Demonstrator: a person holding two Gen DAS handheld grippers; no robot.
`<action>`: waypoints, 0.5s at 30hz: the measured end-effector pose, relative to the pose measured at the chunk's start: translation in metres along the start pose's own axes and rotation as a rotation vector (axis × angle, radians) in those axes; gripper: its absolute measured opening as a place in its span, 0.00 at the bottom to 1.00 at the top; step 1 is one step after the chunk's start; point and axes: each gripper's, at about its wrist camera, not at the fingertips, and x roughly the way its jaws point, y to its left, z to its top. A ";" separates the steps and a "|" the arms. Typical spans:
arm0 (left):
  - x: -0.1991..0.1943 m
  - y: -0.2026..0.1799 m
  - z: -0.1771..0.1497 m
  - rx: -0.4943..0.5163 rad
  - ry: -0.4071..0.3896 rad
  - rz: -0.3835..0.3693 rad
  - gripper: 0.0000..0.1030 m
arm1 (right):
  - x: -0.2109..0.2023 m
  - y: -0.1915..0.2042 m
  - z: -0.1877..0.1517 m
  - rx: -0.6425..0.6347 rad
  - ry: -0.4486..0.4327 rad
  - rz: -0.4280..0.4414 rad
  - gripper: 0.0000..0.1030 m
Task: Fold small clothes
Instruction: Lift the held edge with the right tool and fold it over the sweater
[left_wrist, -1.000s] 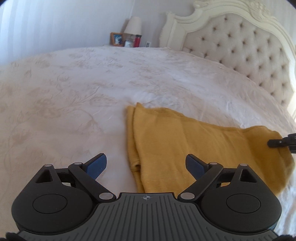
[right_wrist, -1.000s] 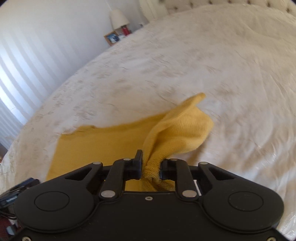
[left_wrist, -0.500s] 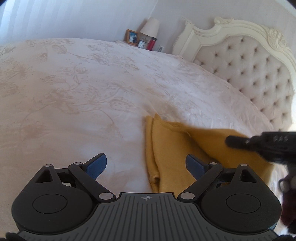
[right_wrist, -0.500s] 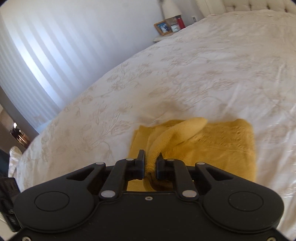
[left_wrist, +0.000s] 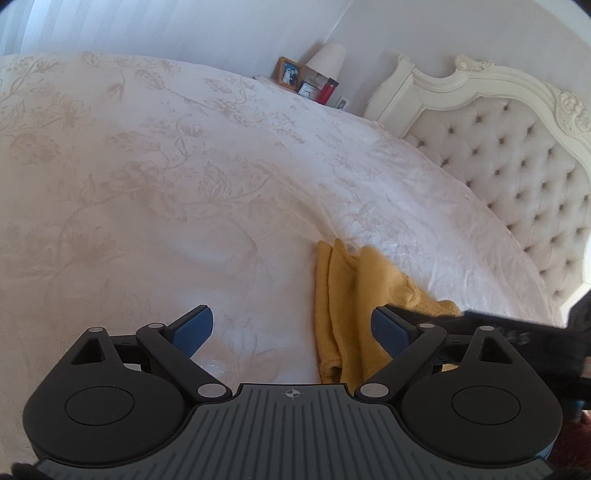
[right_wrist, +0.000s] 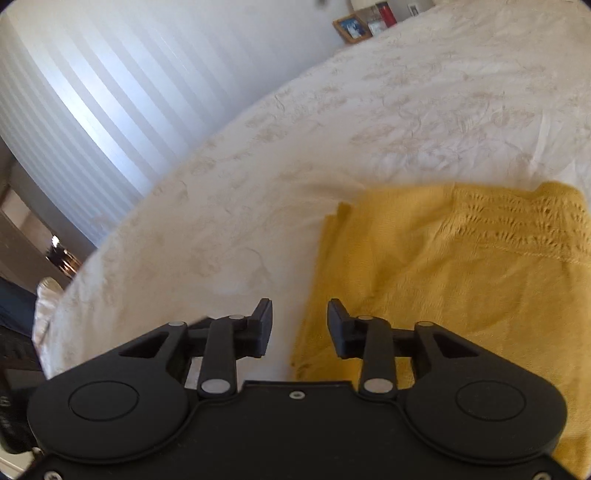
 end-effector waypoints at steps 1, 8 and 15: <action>0.000 0.000 0.000 -0.001 -0.001 -0.001 0.91 | -0.007 0.000 0.002 -0.010 -0.019 -0.002 0.44; 0.004 -0.006 -0.003 0.020 0.021 -0.028 0.91 | -0.047 0.001 -0.015 -0.156 -0.039 -0.109 0.54; 0.006 -0.010 -0.006 0.048 0.048 -0.062 0.91 | -0.041 0.036 -0.069 -0.434 0.015 -0.107 0.64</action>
